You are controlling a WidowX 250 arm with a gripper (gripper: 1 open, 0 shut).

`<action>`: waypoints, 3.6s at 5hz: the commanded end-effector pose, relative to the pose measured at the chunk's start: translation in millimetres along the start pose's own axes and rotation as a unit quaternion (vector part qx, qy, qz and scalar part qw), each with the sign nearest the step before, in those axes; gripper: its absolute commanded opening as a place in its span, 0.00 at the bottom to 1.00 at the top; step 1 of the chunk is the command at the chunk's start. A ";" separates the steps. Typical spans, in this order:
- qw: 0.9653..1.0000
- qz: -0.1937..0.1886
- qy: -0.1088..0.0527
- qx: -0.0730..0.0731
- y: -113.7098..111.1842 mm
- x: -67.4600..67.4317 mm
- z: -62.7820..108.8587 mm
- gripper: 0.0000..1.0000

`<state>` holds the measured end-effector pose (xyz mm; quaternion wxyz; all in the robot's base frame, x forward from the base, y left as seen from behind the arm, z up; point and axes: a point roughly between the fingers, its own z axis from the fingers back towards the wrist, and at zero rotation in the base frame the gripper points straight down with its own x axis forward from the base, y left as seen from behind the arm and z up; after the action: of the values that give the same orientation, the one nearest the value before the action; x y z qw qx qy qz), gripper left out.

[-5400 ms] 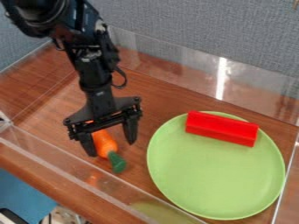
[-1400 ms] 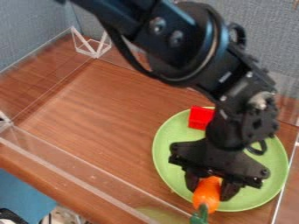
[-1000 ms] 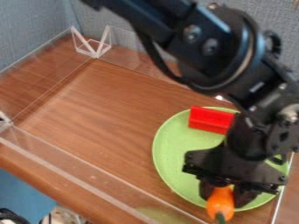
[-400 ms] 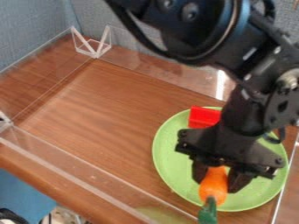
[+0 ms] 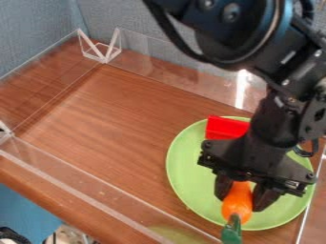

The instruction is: Put the carrot on the green plate

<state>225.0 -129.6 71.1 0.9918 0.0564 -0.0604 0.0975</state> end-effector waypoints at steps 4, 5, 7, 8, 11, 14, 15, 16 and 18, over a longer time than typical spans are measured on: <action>0.995 -0.101 0.000 -0.019 13.8 -5.7 -18.7 1.00; 0.995 -0.096 -0.005 -0.017 12.1 -9.8 -16.5 1.00; 0.996 -0.074 -0.052 -0.012 8.1 5.9 78.1 1.00; 0.995 -0.064 -0.073 -0.021 5.6 7.9 109.7 1.00; 0.989 -0.049 -0.138 -0.024 15.9 -4.1 105.9 1.00; 0.974 -0.115 -0.191 -0.049 -1.7 -9.1 108.8 1.00; 0.971 -0.117 -0.205 -0.047 -4.6 -8.6 110.1 1.00; 0.969 -0.124 -0.207 -0.044 -10.5 -9.2 110.3 1.00; 0.966 -0.149 -0.208 -0.043 -22.0 -8.5 114.4 1.00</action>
<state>206.2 -160.5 168.6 0.9654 0.0558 -0.2455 -0.0675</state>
